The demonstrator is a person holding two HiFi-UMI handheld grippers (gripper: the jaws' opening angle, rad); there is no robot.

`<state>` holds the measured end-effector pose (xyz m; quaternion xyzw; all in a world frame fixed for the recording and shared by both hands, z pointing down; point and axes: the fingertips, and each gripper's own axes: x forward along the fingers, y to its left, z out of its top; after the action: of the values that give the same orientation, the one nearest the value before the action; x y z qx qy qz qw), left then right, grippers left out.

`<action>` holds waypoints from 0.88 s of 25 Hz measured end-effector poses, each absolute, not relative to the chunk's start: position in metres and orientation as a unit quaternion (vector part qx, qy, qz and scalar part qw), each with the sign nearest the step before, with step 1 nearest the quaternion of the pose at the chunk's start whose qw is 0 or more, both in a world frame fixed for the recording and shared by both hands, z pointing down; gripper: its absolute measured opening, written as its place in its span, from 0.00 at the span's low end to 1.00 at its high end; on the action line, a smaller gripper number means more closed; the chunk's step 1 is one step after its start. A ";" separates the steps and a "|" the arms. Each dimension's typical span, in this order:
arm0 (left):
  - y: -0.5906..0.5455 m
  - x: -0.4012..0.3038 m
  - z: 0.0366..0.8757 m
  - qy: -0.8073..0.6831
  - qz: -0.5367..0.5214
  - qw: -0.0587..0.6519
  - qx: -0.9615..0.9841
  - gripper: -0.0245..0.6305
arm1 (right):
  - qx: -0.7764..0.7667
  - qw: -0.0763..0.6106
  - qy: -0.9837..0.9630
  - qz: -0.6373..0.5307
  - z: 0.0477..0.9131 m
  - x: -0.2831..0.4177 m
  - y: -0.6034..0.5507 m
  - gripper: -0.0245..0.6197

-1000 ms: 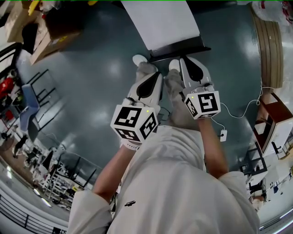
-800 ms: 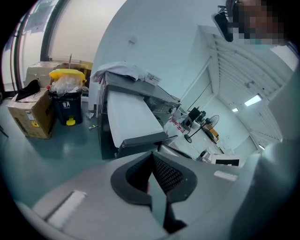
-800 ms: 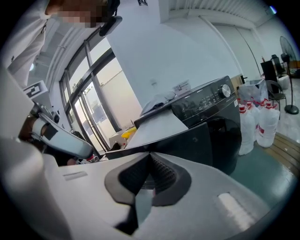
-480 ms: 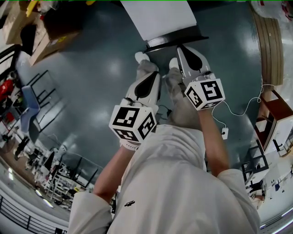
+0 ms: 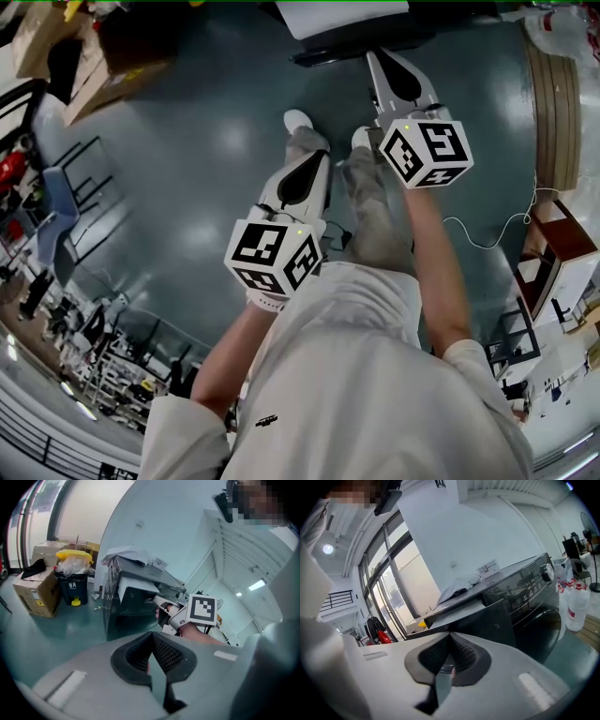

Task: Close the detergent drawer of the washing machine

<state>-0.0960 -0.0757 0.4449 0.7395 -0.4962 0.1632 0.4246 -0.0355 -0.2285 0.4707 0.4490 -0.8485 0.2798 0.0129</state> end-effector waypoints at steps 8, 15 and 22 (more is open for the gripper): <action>-0.086 -0.111 0.447 -0.498 0.161 0.432 0.735 0.06 | 0.448 0.020 -0.854 0.263 0.466 -0.051 -0.265 0.04; -0.101 -0.122 0.450 -0.497 0.163 0.434 0.734 0.06 | 0.450 0.010 -0.849 0.276 0.465 -0.060 -0.291 0.04; -0.112 -0.137 0.453 -0.495 0.166 0.440 0.731 0.06 | 0.453 0.001 -0.848 0.275 0.462 -0.064 -0.298 0.04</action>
<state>-0.1369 -0.1124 0.4534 0.7308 -0.4946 0.1662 0.4401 -0.0640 -0.2980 0.4624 0.4534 -0.8478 0.2750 0.0008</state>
